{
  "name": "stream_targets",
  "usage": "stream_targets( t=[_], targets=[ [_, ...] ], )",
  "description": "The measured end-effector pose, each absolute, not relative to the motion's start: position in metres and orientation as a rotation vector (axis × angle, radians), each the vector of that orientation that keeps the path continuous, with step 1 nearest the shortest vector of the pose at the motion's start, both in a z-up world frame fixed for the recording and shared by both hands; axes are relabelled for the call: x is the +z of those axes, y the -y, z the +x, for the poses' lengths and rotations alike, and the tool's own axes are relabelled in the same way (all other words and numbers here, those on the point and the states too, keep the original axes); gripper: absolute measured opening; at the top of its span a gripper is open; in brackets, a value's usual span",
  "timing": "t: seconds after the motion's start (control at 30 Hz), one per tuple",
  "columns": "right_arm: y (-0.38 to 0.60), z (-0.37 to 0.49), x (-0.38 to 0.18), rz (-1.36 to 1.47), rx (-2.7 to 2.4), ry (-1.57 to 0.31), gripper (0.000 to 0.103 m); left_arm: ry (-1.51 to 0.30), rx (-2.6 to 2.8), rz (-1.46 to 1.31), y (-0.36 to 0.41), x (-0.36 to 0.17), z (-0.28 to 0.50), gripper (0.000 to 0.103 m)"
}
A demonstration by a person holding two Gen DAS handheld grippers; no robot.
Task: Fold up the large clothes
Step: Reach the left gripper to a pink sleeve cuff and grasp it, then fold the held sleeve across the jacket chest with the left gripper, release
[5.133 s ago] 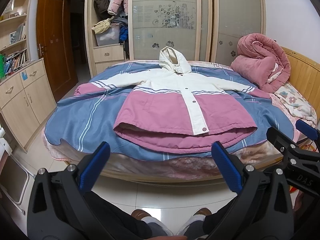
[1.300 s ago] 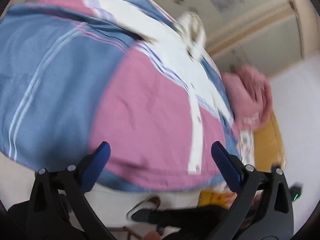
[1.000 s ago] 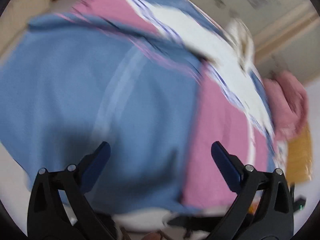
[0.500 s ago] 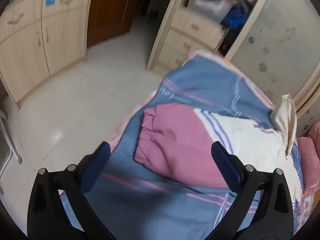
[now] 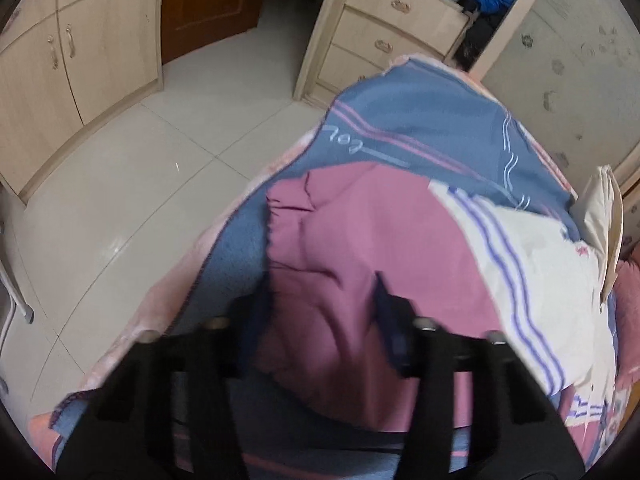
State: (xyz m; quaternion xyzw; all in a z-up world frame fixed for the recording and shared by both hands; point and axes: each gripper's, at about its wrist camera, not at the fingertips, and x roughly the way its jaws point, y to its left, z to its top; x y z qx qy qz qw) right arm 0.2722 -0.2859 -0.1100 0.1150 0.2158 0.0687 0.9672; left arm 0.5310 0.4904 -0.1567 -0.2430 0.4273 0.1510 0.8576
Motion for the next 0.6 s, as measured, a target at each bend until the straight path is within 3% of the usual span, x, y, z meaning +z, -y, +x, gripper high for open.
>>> stream_targets(
  t=[0.03, 0.1, 0.4, 0.6],
  targets=[
    [0.284, 0.273, -0.111, 0.23, 0.146, -0.443, 0.102, -0.888, 0.321, -0.511, -0.489, -0.15, 0.53, 0.027],
    [0.282, 0.273, -0.112, 0.228, 0.156, -0.448, 0.102, -0.874, 0.312, -0.496, -0.482, -0.134, 0.529, 0.003],
    [0.288, 0.263, -0.102, 0.267, 0.205, -0.425, 0.102, -0.787, 0.275, -0.364, -0.428, -0.045, 0.529, 0.002],
    [0.297, 0.256, -0.096, 0.306, 0.224, -0.406, 0.102, -0.72, 0.172, -0.201, -0.317, 0.031, 0.566, 0.002]
  ],
)
